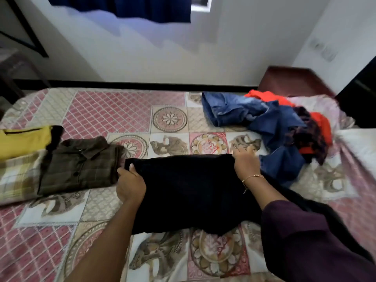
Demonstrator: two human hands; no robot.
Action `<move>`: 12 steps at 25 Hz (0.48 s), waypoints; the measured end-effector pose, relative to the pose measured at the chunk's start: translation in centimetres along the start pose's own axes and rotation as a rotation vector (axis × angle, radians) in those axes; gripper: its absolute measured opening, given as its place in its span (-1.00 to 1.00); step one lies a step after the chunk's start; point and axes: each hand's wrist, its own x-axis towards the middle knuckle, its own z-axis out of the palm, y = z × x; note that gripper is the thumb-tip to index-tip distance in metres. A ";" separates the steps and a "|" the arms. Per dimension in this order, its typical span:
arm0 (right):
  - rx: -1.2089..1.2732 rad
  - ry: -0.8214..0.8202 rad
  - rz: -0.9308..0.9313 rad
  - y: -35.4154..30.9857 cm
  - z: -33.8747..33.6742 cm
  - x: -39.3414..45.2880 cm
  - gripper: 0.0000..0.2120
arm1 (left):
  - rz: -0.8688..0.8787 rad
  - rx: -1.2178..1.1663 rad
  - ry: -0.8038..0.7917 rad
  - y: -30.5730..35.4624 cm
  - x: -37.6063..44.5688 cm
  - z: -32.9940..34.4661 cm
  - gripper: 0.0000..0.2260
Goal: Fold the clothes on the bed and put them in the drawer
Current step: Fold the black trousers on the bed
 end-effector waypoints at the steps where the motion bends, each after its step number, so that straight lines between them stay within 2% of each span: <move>1: 0.047 -0.029 0.031 -1.8 2.2 0.2 -0.74 | -0.015 0.031 0.003 -2.0 1.2 1.0 -0.57; 5: 0.121 -0.057 0.144 -5.7 7.5 2.2 -0.66 | -0.042 0.109 0.013 -6.4 4.1 3.7 -0.51; 9: 0.186 -0.170 0.212 -7.5 11.0 3.6 -0.62 | 0.004 0.123 -0.005 -7.9 6.8 5.8 -0.72; 12: 0.217 -0.310 0.175 -7.9 13.5 3.5 -0.40 | 0.073 0.170 -0.042 -8.5 8.0 6.8 -0.77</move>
